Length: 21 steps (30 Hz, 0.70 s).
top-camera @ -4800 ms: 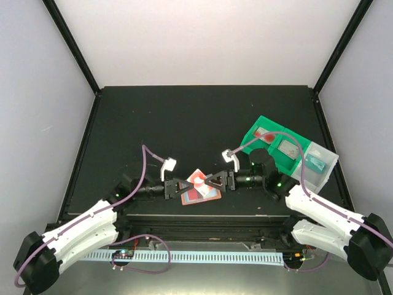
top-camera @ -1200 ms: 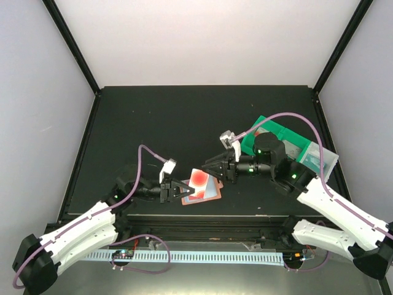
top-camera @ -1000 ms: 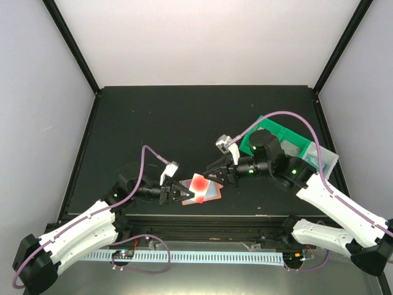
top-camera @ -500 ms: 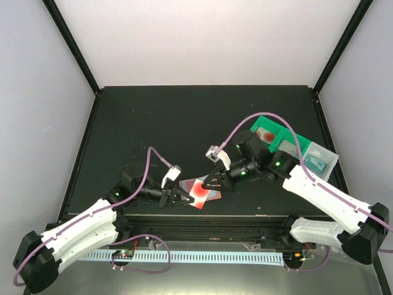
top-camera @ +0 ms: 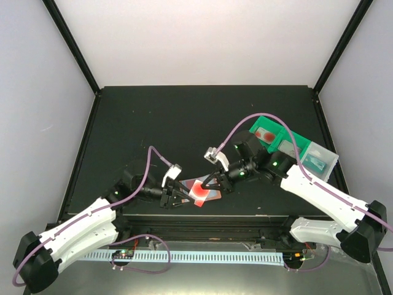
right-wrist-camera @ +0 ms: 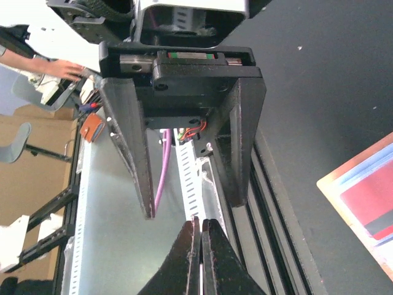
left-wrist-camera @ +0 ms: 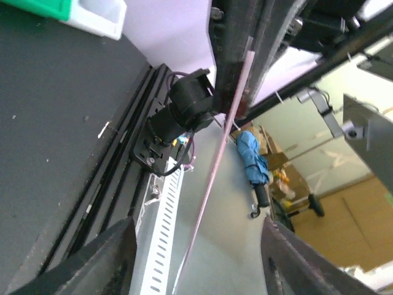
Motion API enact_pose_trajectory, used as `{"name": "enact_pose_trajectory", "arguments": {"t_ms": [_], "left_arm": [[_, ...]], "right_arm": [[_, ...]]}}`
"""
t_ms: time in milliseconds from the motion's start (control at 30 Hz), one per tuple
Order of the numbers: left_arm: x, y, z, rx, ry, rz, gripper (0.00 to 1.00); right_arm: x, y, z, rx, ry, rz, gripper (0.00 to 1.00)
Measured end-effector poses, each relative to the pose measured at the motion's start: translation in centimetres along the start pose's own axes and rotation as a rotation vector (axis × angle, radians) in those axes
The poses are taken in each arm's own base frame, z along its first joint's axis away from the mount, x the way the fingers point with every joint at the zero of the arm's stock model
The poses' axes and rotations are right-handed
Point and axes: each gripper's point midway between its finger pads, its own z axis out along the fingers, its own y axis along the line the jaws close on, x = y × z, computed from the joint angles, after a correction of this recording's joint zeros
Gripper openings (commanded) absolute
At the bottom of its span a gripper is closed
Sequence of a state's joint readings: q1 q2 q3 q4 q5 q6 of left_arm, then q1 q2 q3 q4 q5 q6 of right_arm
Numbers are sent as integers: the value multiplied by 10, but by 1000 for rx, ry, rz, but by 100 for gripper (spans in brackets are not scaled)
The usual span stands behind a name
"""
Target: Take the credit cards out of the card holder
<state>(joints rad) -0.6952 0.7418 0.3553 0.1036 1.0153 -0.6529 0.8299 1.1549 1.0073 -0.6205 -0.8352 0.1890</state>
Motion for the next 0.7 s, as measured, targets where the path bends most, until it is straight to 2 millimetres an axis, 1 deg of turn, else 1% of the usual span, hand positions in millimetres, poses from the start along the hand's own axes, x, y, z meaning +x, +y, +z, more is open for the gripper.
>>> {"name": "enact_pose_trajectory", "arguments": {"t_ms": [133, 200, 233, 333, 500, 600, 700], "left_arm": [[-11, 2, -2, -53, -30, 17, 78], [-17, 4, -4, -90, -57, 23, 97], [-20, 5, -5, -108, -71, 30, 99], [-28, 11, -11, -181, -123, 30, 99], [-42, 26, -25, -329, -209, 25, 99], [-49, 34, -33, -405, -255, 22, 99], [-51, 44, -38, -463, -278, 9, 99]], "right_arm": [[-6, -4, -6, 51, -38, 0, 1], [-10, -7, -11, 82, -62, 7, 1], [-13, -11, -13, 101, -79, 15, 1], [-22, -26, -25, 159, -138, 52, 1], [-35, -60, -49, 286, -263, 144, 1], [-44, -82, -71, 399, -359, 202, 1], [-53, -105, -98, 521, -467, 255, 1]]}}
